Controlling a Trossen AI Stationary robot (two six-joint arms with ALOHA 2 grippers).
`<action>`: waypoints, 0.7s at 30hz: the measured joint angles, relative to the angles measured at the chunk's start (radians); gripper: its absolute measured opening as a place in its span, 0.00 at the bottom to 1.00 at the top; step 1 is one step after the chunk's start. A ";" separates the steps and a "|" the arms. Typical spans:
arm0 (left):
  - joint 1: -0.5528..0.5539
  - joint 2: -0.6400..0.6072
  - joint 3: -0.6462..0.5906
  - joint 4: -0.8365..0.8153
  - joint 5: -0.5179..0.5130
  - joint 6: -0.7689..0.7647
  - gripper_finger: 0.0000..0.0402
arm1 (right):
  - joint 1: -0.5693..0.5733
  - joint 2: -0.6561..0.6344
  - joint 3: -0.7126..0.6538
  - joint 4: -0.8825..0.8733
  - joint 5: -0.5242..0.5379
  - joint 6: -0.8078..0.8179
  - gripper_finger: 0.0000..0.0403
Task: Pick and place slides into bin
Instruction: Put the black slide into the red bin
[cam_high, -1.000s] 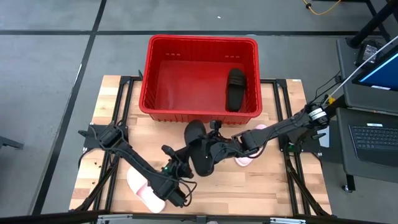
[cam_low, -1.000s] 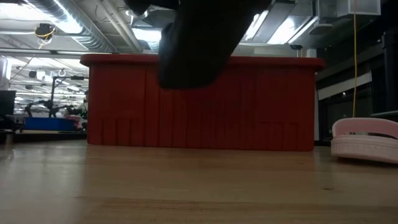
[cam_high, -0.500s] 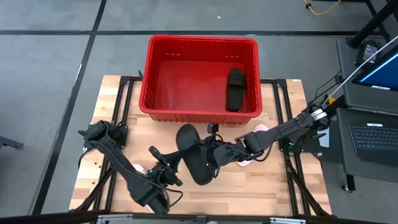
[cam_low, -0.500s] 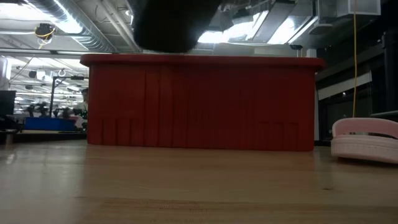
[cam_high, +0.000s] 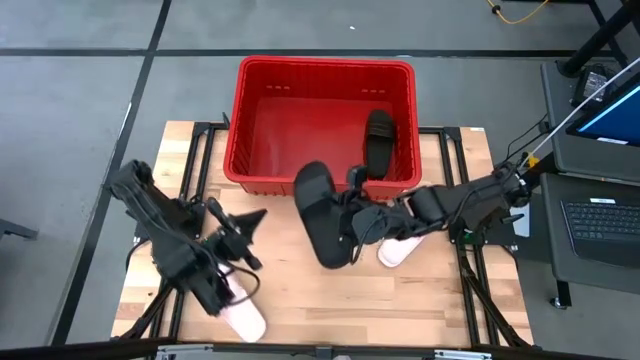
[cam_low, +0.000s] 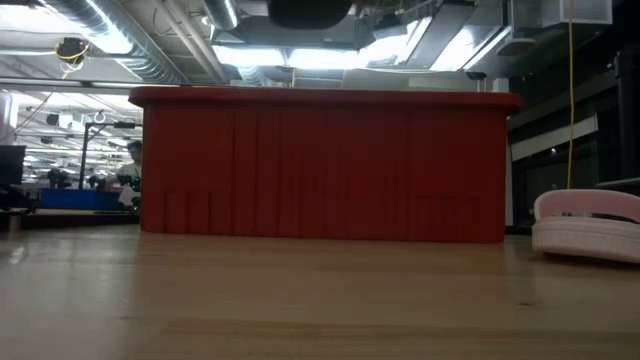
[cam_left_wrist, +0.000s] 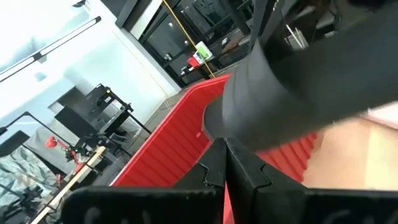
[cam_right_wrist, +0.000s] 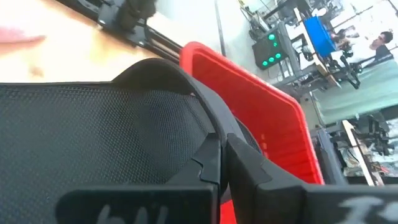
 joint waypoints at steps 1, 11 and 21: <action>0.000 -0.028 -0.017 0.000 0.000 0.006 0.00 | -0.011 -0.004 0.017 -0.023 -0.001 -0.003 0.04; 0.011 -0.285 -0.184 0.000 -0.001 0.018 0.00 | -0.210 -0.109 0.042 -0.060 -0.091 -0.056 0.04; 0.023 -0.422 -0.387 0.000 -0.004 -0.099 0.00 | -0.480 -0.083 0.041 0.013 -0.297 -0.140 0.04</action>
